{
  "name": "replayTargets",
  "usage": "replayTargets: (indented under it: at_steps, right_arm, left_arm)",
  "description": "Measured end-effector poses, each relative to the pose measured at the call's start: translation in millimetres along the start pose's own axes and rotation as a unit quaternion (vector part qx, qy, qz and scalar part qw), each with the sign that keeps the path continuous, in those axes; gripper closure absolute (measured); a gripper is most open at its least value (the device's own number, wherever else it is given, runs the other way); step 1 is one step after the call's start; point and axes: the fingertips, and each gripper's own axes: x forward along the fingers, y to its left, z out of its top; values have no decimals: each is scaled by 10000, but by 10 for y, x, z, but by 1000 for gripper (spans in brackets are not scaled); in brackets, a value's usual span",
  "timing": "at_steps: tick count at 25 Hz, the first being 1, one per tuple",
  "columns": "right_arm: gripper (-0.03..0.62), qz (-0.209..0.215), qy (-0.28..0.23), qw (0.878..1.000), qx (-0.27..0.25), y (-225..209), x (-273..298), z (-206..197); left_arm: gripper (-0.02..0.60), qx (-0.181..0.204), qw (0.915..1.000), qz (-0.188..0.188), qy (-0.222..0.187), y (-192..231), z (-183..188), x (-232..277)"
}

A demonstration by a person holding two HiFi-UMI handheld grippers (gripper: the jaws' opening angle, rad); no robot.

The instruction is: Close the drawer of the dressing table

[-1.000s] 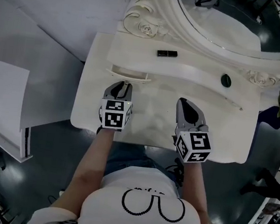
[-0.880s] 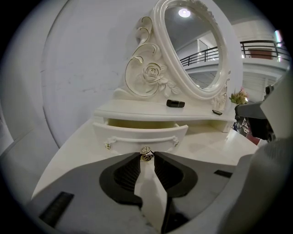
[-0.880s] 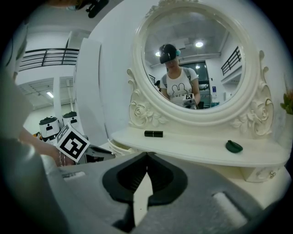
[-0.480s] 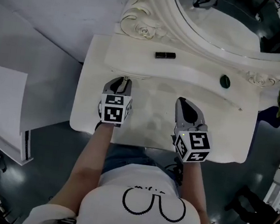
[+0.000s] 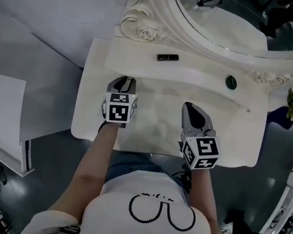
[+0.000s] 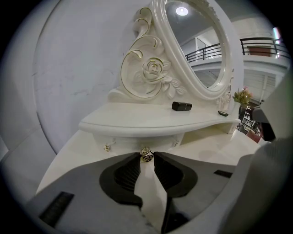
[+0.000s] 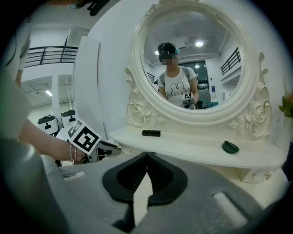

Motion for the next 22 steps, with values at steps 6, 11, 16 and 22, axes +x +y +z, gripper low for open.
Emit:
replayTargets:
  at_steps: [6, 11, 16, 22]
  right_arm:
    - [594, 18, -15, 10000, -33, 14, -67, -6]
    - [594, 27, -82, 10000, -45, 30, -128, 1]
    - [594, 50, -229, 9997, -43, 70, -210, 51]
    - [594, -39, -514, 9987, 50, 54, -401, 143]
  left_arm:
    - [352, -271, 9993, 95, -226, 6, 57, -7]
    - [276, -250, 9993, 68, -264, -29, 81, -105]
    - [276, -302, 9985, 208, -406, -4, 97, -307]
    - [276, -246, 9974, 339, -591, -15, 127, -627]
